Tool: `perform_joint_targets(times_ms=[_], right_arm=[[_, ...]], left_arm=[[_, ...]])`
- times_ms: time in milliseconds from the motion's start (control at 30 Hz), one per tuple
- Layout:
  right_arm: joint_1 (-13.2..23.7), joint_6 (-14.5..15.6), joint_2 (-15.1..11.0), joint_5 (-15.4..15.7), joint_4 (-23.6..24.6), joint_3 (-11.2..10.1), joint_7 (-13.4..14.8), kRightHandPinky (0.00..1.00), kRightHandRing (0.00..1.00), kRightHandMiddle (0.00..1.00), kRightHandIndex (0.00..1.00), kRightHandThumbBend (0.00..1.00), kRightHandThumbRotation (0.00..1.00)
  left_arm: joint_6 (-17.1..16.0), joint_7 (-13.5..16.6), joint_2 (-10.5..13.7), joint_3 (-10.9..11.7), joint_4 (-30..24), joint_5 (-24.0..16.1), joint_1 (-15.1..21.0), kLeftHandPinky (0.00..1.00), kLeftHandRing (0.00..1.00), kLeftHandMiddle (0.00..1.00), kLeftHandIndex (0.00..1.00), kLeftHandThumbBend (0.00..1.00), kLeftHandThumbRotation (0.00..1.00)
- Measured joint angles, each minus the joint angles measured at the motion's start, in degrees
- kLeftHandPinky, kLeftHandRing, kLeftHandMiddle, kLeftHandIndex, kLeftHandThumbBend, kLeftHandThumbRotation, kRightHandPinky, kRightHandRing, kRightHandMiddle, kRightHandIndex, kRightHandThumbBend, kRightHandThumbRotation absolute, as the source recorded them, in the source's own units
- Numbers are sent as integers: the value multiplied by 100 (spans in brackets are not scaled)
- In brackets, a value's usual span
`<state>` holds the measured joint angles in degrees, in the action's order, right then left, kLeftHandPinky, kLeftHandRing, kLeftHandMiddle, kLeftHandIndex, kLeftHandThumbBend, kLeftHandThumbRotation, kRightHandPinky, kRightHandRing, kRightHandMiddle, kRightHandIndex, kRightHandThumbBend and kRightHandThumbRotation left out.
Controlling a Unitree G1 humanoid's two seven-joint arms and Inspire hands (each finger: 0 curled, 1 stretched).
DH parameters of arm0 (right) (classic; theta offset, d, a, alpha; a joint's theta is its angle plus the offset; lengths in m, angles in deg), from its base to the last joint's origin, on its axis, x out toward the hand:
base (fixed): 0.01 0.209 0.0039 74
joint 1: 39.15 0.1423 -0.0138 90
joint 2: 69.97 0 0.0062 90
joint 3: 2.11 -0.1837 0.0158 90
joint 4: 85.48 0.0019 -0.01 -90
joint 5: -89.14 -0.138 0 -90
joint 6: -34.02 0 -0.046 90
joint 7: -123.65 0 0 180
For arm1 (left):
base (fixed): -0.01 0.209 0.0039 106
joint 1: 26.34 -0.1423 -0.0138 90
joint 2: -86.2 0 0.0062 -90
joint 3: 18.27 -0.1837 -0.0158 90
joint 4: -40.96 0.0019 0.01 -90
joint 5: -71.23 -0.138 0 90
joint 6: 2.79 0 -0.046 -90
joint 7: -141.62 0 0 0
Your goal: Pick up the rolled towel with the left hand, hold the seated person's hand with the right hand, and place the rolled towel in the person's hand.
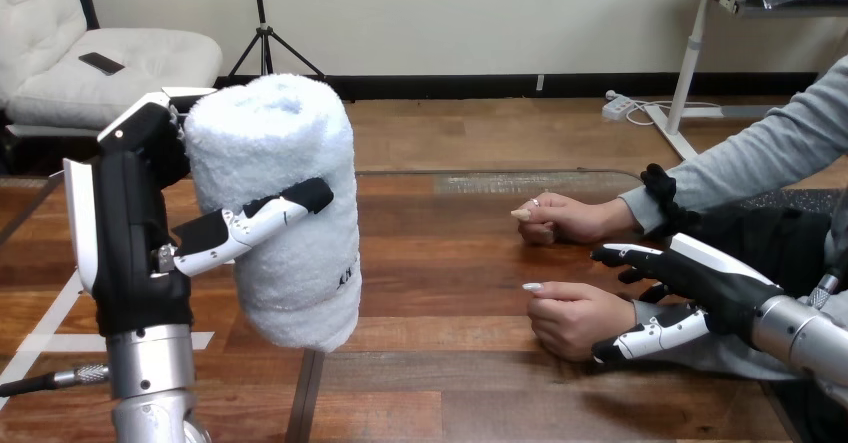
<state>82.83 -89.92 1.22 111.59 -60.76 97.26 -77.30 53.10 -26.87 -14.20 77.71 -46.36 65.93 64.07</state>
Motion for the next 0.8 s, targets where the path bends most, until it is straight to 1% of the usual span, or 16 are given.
perform_joint_targets(times_ms=[133,267,300,367,467,600,800], right_arm=[[19,14,-20,15,-6,11,-23,80,89,93,92,100,30],[34,22,-35,32,-6,30,-26,79,89,92,91,100,27],[37,24,-39,34,-7,38,-26,78,88,92,90,100,24],[43,24,-45,38,-7,51,-25,78,87,91,90,100,22],[55,24,-51,52,-7,71,-16,77,86,90,89,100,20],[80,36,-60,113,-7,131,54,75,84,88,87,100,14],[128,88,-62,228,-7,185,135,74,82,86,85,100,10]], left_arm=[[0,-15,0,8,0,39,0,30,34,39,42,65,0],[0,-21,0,28,0,47,-3,30,35,39,43,65,0],[0,-22,0,35,0,47,-3,30,35,40,43,65,0],[0,-26,0,52,0,47,-5,30,35,40,43,65,0],[0,-28,-1,82,0,49,-7,30,35,40,43,66,0],[0,-29,-1,121,0,50,-14,30,35,40,43,67,0],[0,-54,-7,150,0,56,-25,30,35,40,43,68,0]])
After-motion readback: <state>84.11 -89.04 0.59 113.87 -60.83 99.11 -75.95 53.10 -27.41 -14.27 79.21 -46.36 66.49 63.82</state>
